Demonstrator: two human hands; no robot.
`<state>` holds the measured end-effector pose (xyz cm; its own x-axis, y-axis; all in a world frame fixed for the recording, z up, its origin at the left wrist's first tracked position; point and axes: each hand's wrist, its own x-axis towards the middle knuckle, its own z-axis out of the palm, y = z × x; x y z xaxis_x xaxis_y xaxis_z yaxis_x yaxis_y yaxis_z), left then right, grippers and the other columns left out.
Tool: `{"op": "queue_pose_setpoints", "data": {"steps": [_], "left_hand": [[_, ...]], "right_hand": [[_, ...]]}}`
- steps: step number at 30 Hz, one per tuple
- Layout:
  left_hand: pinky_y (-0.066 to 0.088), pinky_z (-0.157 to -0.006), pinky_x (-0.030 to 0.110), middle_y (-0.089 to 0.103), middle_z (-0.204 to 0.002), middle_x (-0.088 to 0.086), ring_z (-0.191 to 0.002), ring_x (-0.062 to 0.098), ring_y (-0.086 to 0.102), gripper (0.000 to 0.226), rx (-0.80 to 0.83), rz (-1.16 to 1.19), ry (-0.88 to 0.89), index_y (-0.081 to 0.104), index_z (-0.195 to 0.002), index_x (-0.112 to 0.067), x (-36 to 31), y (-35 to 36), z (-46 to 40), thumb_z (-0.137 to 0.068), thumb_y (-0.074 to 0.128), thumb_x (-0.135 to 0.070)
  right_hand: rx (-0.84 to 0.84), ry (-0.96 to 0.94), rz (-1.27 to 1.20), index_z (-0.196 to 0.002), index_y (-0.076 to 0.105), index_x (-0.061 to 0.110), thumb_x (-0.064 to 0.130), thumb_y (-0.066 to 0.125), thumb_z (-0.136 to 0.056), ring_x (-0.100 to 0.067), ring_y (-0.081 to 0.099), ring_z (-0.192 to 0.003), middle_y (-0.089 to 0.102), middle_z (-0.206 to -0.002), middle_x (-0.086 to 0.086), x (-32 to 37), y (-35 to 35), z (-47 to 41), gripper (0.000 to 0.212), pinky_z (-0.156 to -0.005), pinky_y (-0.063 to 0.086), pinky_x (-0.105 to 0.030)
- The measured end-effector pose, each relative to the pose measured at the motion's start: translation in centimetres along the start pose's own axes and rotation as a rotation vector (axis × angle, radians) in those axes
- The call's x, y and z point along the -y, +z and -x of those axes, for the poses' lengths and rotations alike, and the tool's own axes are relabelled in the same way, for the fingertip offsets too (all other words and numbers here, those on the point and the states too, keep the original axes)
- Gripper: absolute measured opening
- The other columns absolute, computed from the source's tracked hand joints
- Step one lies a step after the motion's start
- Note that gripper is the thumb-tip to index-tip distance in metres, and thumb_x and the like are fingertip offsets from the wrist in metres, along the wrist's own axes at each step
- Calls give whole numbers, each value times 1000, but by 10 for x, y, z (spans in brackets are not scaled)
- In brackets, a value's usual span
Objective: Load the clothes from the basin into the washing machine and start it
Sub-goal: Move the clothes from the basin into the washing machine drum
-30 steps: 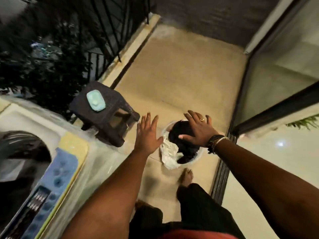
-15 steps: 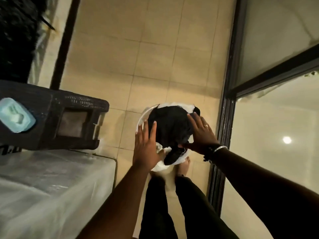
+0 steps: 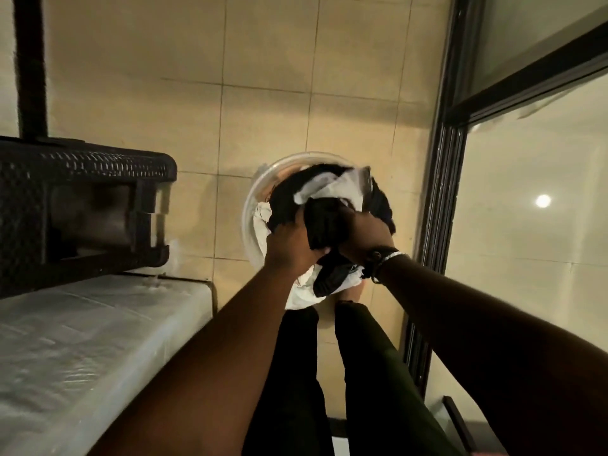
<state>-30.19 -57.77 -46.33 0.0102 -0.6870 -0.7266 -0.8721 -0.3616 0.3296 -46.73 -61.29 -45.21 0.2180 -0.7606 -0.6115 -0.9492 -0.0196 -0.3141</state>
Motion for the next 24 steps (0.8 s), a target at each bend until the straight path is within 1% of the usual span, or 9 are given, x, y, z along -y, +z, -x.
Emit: {"op": "queue_pose_setpoints", "data": {"steps": [4,8,10,12,14,17,19,22,24], "left_hand": [[49,-101,48,61,-133,17,-124,38,56,62,-125,-9,59,40,-149,-14,-7,-30,31,-92,63,-21],[49,-102,50,61,-129,17,-121,39,56,46,-251,36,198,56,-138,-11,-24,-80,75,-93,62,-15],[48,-100,48,57,-130,16,-121,37,53,41,-291,56,206,61,-133,-12,-33,-94,81,-93,63,-19],[49,-96,46,54,-124,11,-114,33,51,34,-345,124,234,66,-123,-14,-43,-122,105,-90,65,-18],[50,-90,45,52,-116,8,-107,30,52,27,-387,199,245,68,-116,-13,-55,-148,133,-90,63,-16],[52,-86,44,60,-110,7,-100,31,60,25,-359,394,183,67,-114,-15,-69,-181,172,-93,55,-22],[53,-83,42,70,-109,9,-98,35,65,30,-383,514,115,68,-114,-20,-75,-201,198,-94,49,-32],[50,-79,38,73,-110,15,-100,37,66,33,-415,660,34,68,-115,-20,-80,-224,220,-102,45,-39],[54,-88,43,73,-110,15,-104,37,67,41,-370,855,45,68,-110,-23,-76,-235,231,-97,45,-55]], "right_hand": [[-49,-22,-144,-122,62,17,21,69,-77,-41,65,-90,72,-96,-14,14,-22,38,46,-68,48,-38],[-156,-4,-347,-110,68,21,28,61,-73,-35,68,-81,74,-88,-7,36,-70,77,39,-67,55,-38],[-95,55,-446,-104,72,24,32,63,-79,-24,68,-80,74,-87,0,40,-89,80,27,-69,50,-30],[-8,102,-500,-86,71,22,34,67,-86,-22,65,-77,71,-78,1,56,-126,98,12,-65,43,-27],[75,146,-572,-75,69,18,43,70,-86,-22,63,-74,69,-74,-1,74,-165,117,28,-63,44,-30],[193,165,-678,-85,77,13,61,74,-70,-25,71,-85,77,-85,-5,101,-221,144,50,-84,54,-39],[255,147,-799,-95,77,12,55,80,-72,-31,72,-94,78,-95,-8,118,-256,165,49,-94,55,-42],[419,17,-933,-113,72,7,40,71,-90,-29,70,-97,75,-110,-14,133,-301,195,40,-91,55,-37],[521,-52,-876,-115,69,7,41,67,-91,-32,70,-96,73,-113,-17,132,-317,210,42,-88,57,-38]]}}
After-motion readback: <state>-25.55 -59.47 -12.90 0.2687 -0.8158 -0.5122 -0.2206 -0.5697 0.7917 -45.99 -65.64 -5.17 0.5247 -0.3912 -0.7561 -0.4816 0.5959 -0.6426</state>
